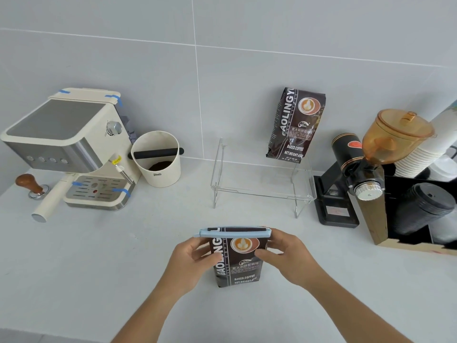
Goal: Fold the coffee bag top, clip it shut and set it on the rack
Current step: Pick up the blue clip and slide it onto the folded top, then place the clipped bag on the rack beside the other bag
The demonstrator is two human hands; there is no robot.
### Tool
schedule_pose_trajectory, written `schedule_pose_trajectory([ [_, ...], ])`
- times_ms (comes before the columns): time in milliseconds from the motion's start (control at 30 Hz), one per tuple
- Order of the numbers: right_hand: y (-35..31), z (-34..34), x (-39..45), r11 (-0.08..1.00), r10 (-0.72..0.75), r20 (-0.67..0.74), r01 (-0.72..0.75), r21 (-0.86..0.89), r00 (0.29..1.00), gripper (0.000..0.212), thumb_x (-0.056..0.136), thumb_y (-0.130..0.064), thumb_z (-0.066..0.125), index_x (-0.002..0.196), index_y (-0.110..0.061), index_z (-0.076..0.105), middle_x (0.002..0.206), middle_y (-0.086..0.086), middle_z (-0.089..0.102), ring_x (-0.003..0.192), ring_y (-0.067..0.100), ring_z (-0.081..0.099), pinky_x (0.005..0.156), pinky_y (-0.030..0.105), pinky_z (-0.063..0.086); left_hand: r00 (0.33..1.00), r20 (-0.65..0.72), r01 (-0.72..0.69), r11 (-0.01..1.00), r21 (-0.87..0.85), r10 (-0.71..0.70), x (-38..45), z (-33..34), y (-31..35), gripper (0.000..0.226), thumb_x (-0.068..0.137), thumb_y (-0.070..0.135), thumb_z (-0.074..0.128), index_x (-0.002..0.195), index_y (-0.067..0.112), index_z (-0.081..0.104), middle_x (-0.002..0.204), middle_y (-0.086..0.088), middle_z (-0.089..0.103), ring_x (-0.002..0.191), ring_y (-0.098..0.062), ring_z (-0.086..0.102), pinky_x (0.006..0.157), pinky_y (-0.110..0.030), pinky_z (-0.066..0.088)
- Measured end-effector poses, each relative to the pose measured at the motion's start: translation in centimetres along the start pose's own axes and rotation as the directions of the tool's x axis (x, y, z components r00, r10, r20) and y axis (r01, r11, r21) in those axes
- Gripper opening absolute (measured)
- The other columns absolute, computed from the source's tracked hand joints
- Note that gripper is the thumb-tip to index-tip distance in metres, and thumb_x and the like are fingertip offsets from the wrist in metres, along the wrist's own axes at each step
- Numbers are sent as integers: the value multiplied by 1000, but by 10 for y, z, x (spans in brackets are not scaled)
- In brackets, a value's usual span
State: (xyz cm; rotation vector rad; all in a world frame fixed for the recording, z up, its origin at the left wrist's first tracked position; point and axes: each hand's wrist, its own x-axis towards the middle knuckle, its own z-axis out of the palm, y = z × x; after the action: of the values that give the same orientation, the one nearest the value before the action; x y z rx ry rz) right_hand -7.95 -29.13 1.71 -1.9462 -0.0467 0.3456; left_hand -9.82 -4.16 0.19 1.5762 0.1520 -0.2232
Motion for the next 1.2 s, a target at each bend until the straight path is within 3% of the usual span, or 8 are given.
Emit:
schedule_pose_trajectory([
  [67,9,2,-3,1000,10,14,-10,-5,1000,46,82,-10,74,113,-43,65,107,-22,74,102,0,67,79,18,50,1000,-3,24,1000,3,-24,-3,5,-8,45,76,-11,70,106,22,68,107,9,76,100,-13,72,76,-22,57],
  [167,25,6,-6,1000,17,22,-17,6,1000,50,82,-4,73,126,-28,64,116,-17,73,108,6,68,95,25,51,998,-16,61,998,6,-61,-6,12,-18,49,78,-9,70,117,20,64,113,7,75,104,-11,70,77,-18,56],
  [300,37,12,-7,997,52,15,-53,50,999,48,84,0,70,128,-17,63,121,-7,73,108,13,69,103,33,51,995,-19,95,994,51,-94,-11,19,-28,54,75,14,74,126,20,59,119,9,72,113,-9,65,96,-29,52],
  [567,31,21,-12,999,49,-28,-49,-4,998,38,88,-6,64,121,-24,68,111,-10,76,103,10,71,98,32,53,996,-46,77,996,43,-75,-14,27,-27,42,73,17,69,115,20,65,109,12,75,106,-10,69,90,-24,52],
  [833,-15,1,-4,1000,-17,-89,17,-9,996,38,90,-10,62,118,-35,67,108,-13,75,104,12,69,88,29,57,998,-58,-35,998,59,38,-1,26,20,35,83,-3,66,100,27,69,98,18,77,96,-3,70,74,-10,52],
  [1067,-72,-28,2,993,-119,-164,120,-7,979,35,91,-13,64,120,-32,67,108,-15,75,99,3,69,69,14,52,979,-31,-198,979,44,200,22,22,81,32,80,3,71,107,20,70,104,9,77,100,-9,70,71,-17,55],
  [1133,-92,-38,5,987,-159,-184,157,-29,970,35,91,-13,63,112,-42,68,103,-23,74,96,-1,69,75,19,54,970,-14,-242,970,40,242,29,21,100,33,77,9,73,107,22,70,104,10,77,100,-9,70,73,-18,55],
  [1200,-110,-47,9,982,-190,-202,186,-40,961,38,91,-15,63,103,-51,66,100,-28,73,96,-1,69,85,34,57,960,-9,-280,959,50,281,38,20,118,35,74,14,73,107,25,70,104,12,77,99,-8,71,74,-18,56],
])
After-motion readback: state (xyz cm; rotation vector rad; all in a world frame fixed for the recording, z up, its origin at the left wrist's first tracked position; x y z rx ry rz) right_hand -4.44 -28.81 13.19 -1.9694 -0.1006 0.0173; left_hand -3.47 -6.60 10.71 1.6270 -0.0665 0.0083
